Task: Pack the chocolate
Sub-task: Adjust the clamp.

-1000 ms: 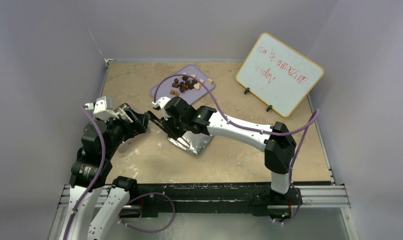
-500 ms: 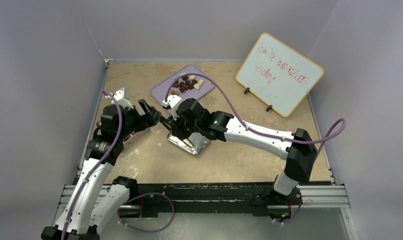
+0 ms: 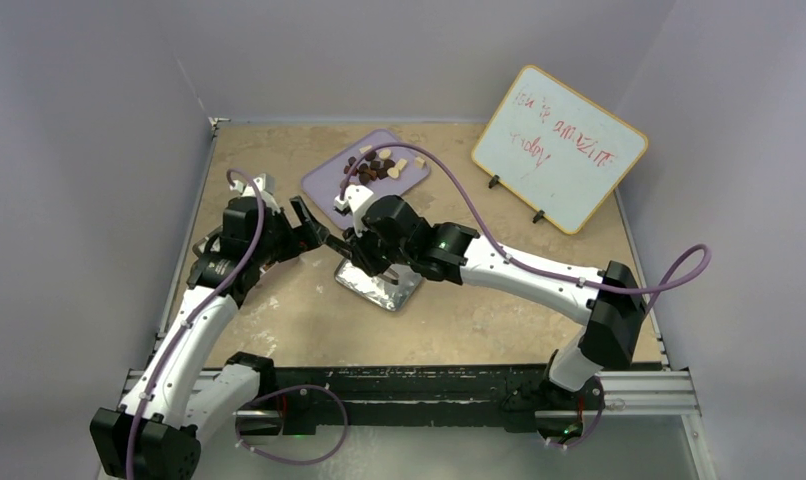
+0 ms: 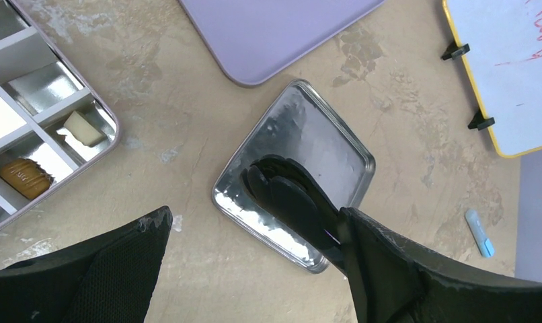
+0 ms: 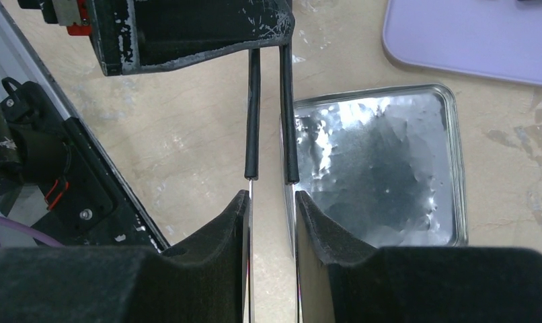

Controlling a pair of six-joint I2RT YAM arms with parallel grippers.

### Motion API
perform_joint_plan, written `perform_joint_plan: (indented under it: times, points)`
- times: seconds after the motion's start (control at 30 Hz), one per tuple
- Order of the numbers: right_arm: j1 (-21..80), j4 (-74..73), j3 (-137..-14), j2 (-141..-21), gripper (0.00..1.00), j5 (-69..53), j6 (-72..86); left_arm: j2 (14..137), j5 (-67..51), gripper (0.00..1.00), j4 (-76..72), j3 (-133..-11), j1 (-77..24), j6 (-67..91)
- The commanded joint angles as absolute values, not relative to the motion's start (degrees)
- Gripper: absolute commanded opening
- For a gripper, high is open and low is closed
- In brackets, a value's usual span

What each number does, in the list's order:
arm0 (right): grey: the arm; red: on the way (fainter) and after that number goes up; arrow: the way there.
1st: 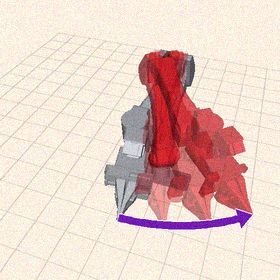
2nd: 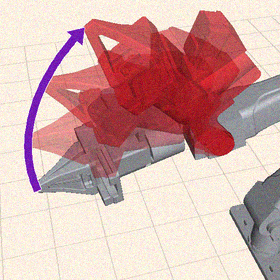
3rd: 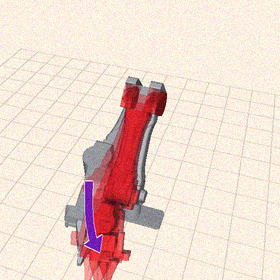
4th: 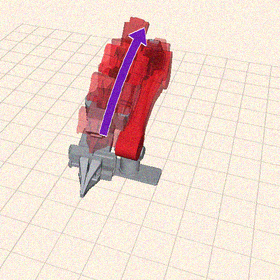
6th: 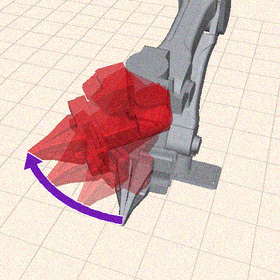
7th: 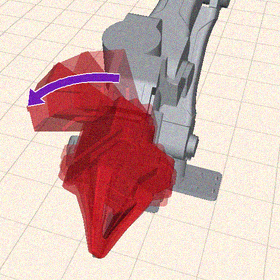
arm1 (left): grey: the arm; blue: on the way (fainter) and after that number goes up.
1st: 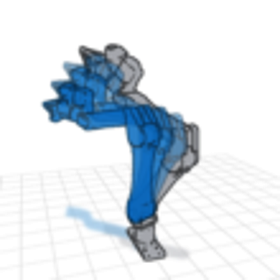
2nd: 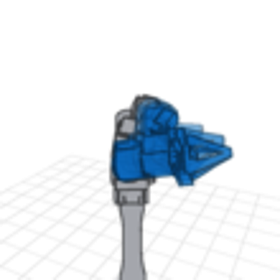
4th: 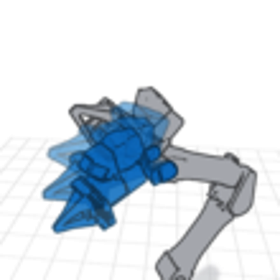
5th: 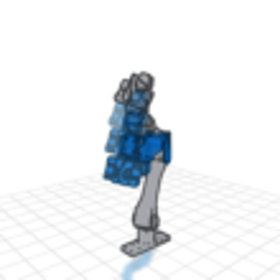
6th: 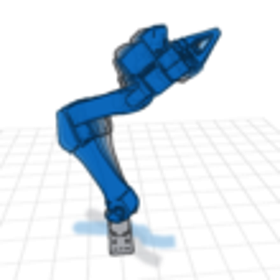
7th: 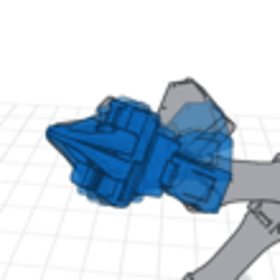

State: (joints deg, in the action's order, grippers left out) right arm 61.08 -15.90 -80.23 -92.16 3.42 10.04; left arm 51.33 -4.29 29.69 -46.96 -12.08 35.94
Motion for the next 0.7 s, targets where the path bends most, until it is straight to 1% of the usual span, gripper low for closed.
perform_joint_plan:
  times: [0.0,0.3,0.47,0.67]
  points:
    - [61.1,-14.7,-82.9,-89.8,0.3,7.5,9.0,52.5,-5.0,0.91,30.6,-47.4,-12.0,35.1]
    - [58.0,-17.3,-85.7,-93.1,0.29,9.6,8.2,51.2,-8.3,0.91,31.6,-50.2,-12.0,33.0]
    - [54.5,-18.6,-86.9,-95.9,0.29,9.8,8.2,47.8,-11.2,0.93,31.6,-52.2,-12.0,30.2]
    - [49.4,-21.6,-90.6,-100.4,0.31,13.4,7.0,42.9,-10.6,0.94,30.6,-50.3,-12.0,25.7]
